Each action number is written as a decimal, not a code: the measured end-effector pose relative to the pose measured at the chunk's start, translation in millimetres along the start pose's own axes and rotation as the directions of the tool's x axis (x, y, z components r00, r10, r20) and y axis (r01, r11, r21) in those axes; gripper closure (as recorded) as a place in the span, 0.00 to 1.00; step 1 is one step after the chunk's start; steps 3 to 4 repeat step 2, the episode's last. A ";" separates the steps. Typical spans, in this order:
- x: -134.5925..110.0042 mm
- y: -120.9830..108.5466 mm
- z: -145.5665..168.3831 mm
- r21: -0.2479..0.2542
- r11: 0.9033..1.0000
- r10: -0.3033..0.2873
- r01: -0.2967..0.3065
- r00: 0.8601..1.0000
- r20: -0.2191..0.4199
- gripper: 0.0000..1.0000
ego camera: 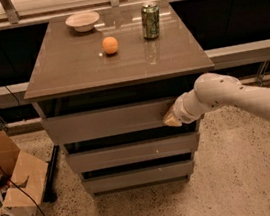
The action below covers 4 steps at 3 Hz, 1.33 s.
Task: Close top drawer
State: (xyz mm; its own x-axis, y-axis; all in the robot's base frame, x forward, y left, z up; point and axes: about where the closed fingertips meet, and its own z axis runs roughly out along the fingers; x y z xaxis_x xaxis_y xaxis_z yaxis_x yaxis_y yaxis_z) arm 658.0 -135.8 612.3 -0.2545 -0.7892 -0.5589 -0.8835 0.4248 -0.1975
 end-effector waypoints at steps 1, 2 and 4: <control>0.0 0.0 0.0 0.000 1.000 0.000 0.000 1.000 0.000 0.31; 0.0 0.0 0.0 0.000 1.000 0.000 0.000 1.000 0.000 0.07; 0.0 0.0 0.0 0.000 1.000 0.000 0.000 1.000 0.000 0.07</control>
Offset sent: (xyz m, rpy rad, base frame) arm 0.0000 0.0000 0.0000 0.0000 0.0000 0.0000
